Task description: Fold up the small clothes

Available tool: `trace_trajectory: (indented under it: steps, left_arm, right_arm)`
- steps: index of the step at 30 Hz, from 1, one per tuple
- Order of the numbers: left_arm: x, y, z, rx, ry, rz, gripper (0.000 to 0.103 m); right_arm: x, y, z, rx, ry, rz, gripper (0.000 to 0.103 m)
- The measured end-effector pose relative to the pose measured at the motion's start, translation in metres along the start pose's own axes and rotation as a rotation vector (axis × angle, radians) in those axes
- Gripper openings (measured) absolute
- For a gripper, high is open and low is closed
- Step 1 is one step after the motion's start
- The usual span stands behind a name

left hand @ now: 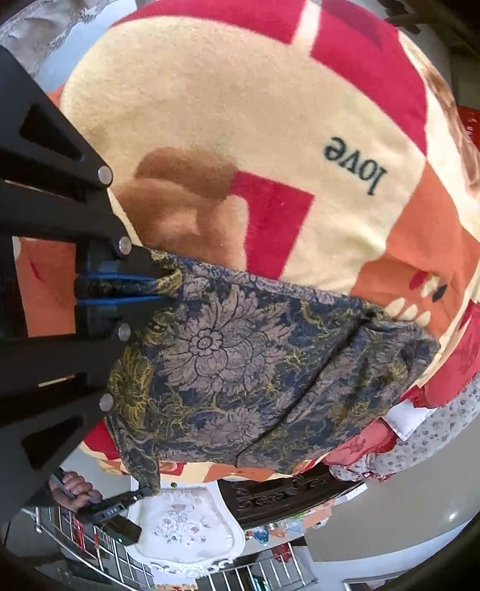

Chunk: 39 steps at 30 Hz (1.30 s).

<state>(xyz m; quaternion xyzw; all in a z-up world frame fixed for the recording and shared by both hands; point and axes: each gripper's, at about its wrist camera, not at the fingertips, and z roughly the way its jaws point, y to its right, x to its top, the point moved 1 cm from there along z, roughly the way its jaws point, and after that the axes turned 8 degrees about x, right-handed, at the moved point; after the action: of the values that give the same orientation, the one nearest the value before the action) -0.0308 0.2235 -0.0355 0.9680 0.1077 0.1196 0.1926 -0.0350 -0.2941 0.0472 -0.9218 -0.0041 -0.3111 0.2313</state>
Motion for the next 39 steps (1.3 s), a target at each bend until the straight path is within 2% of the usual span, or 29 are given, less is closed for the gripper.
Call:
trace_trajectory:
  steps: [7, 10, 14, 18, 22, 29, 32, 35, 39]
  left_arm:
    - [0.024, 0.009, 0.008, -0.065, -0.065, -0.014, 0.009]
    - [0.029, 0.018, 0.015, -0.024, -0.08, 0.018, 0.008]
    - [0.031, 0.019, 0.012, -0.023, -0.074, -0.004, 0.005]
    - [0.047, 0.019, -0.004, -0.089, -0.035, -0.056, 0.005]
    - [0.069, 0.027, -0.024, -0.134, 0.028, -0.065, 0.005]
    - [0.082, 0.028, -0.017, -0.095, 0.055, -0.062, 0.005]
    - [0.097, 0.027, -0.007, -0.079, 0.108, -0.063, 0.005]
    - [0.115, 0.031, 0.001, -0.091, 0.16, -0.064, 0.005]
    - [0.148, 0.049, 0.011, -0.089, 0.231, -0.041, 0.005]
  right_arm:
    - [-0.006, 0.002, -0.001, 0.001, 0.005, 0.02, 0.016]
    - [-0.005, 0.002, 0.001, 0.004, 0.01, 0.026, 0.016]
    - [-0.004, 0.001, 0.002, 0.006, 0.01, 0.026, 0.016]
    - [-0.002, 0.002, 0.003, 0.014, 0.013, 0.029, 0.016]
    - [0.01, 0.005, 0.003, 0.041, 0.035, 0.058, 0.016]
    - [0.017, 0.002, 0.005, 0.039, 0.039, 0.048, 0.016]
    - [0.026, 0.005, 0.011, 0.024, 0.041, 0.038, 0.016]
    - [0.047, 0.008, 0.024, -0.017, 0.06, 0.024, 0.016]
    - [0.091, 0.008, 0.044, -0.061, 0.11, 0.001, 0.016]
